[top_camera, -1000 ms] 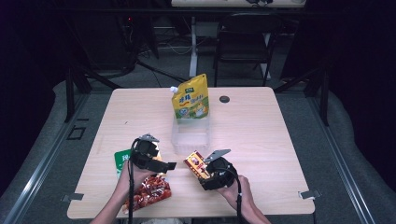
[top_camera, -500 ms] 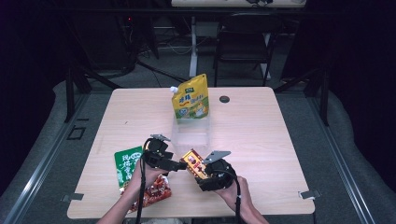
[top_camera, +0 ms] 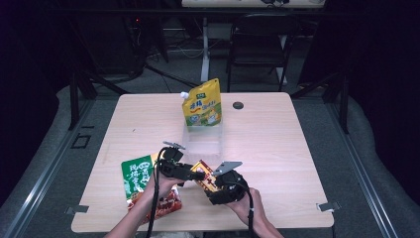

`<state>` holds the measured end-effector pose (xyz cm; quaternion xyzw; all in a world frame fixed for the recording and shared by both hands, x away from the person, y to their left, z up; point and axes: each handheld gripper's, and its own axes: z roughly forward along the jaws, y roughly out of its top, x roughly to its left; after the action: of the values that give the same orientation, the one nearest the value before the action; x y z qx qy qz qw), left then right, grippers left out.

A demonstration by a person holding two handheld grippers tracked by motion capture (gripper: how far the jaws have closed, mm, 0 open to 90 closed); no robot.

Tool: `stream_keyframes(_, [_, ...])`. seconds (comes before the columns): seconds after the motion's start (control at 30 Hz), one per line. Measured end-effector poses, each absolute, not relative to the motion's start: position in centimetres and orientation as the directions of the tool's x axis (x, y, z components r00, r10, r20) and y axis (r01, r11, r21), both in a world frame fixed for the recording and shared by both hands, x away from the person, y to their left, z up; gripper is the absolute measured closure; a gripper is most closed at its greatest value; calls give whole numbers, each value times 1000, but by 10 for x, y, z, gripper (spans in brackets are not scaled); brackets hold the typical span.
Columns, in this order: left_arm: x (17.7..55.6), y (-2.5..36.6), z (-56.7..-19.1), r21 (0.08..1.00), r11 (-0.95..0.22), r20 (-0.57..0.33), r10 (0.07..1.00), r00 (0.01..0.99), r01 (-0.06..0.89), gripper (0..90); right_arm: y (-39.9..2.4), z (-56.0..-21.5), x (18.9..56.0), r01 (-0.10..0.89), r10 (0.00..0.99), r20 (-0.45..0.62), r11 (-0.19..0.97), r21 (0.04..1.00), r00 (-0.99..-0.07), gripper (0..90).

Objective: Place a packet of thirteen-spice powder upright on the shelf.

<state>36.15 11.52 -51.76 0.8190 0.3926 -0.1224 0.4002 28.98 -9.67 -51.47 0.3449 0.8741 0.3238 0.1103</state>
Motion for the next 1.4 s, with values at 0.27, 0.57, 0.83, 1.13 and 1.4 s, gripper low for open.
stream_keyframes(0.27, [363, 117, -517, 560, -346, -519, 561, 644, 753, 411, -98, -516, 291, 537, 679, 35, 548, 641, -734, 322])
stream_keyframes(0.57, [360, 118, -510, 588, -327, -512, 557, 654, 740, 457, -98, -522, 295, 547, 678, 51, 543, 637, -733, 324])
stream_keyframes(0.83, [360, 121, -509, 590, -304, -526, 558, 642, 748, 544, -96, -525, 296, 546, 678, 53, 541, 640, -733, 324])
stream_keyframes(1.13, [363, 128, -514, 576, -256, -605, 505, 616, 776, 680, -94, -530, 298, 543, 675, 32, 564, 622, -737, 324])
stream_keyframes(1.4, [360, 129, -508, 599, -259, -584, 506, 635, 758, 688, -92, -529, 298, 536, 674, 31, 557, 634, -738, 318])
